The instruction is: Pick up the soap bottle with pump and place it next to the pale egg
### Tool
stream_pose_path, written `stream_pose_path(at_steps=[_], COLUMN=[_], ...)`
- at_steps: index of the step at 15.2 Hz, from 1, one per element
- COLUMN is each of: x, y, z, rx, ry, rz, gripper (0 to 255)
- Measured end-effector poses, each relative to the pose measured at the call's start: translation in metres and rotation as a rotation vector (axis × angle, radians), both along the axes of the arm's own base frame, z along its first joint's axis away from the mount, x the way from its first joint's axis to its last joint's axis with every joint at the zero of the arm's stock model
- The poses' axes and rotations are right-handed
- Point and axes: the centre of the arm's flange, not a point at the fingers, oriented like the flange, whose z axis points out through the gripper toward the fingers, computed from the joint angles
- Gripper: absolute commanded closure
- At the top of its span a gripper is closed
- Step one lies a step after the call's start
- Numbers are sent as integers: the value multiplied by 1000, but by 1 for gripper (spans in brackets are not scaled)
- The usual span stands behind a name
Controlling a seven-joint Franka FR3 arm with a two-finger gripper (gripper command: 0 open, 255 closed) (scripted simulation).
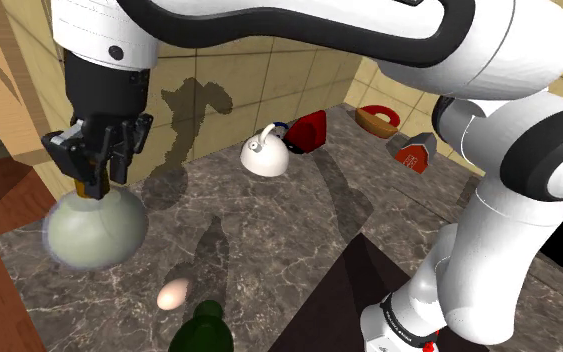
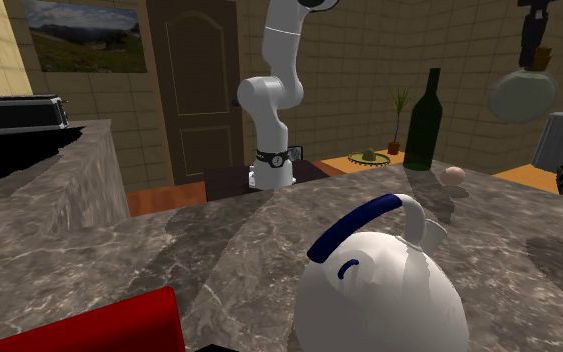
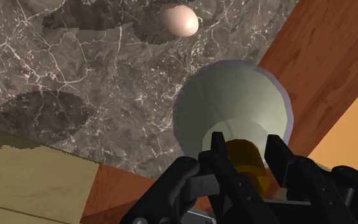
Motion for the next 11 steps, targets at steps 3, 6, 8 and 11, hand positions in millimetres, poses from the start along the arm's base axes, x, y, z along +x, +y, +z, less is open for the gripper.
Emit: stream_pose_path(at_steps=[3, 6, 8, 11], x=[-33, -68, -91, -102], y=[12, 24, 35, 38], z=[15, 30, 41, 31], rx=[0, -1, 0, -1], ry=[-1, 0, -1, 0], rz=[0, 0, 0, -1], gripper=[255, 255, 255, 255])
